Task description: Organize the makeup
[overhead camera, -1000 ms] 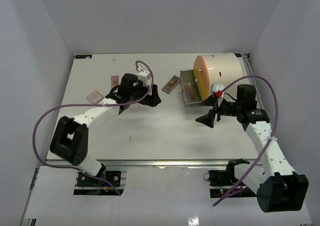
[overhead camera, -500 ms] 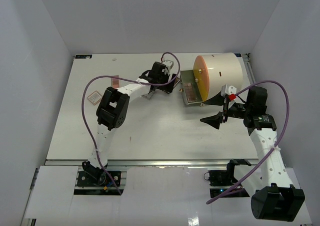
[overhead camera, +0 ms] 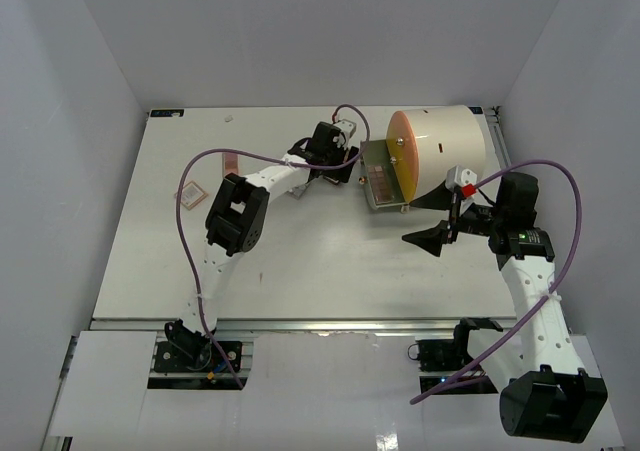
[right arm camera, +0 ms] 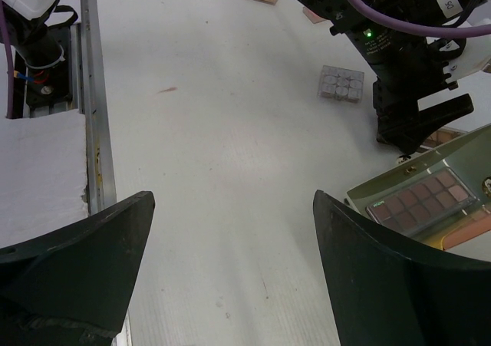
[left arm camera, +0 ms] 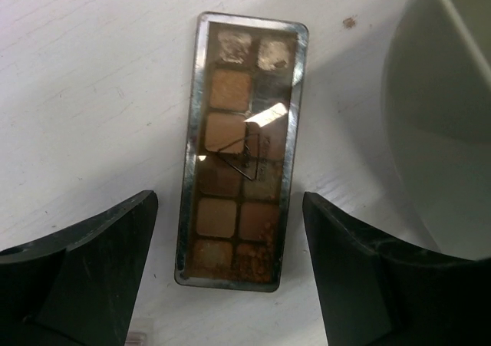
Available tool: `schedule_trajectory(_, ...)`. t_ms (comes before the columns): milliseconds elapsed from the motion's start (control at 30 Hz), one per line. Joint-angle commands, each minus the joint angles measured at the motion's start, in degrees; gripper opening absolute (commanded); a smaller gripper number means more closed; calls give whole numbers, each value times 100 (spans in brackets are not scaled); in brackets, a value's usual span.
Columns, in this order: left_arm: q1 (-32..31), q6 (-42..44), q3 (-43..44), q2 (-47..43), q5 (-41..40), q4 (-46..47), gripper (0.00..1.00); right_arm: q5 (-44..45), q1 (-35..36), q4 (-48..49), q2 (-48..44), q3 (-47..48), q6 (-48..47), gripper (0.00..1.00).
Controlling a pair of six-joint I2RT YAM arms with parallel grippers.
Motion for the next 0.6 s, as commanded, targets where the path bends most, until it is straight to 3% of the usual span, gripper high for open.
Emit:
schedule_trajectory(0,-103,119,169,12,-90,-169,85,-180,-37,246,3,-32,114,90)
schedule_trajectory(200,-192,165,61,47,-318,-169,69,-138,-55,251,28,-43,123,90)
schedule_trajectory(300,-221,149,-53,-7,-468,-166,48,-141,-67,251,34,-53,126,90)
schedule_trajectory(367,-221,121,-165,-58,-533,-168,43,-139,-83,251,24,-59,132,90)
schedule_trajectory(467,-221,63,-322,-216,-617,-151,27,-115,-108,259,7,-76,123,90)
schedule_trajectory(567,-209,-57,-510,-528,-659,-134,22,-115,-125,272,16,-96,136,90)
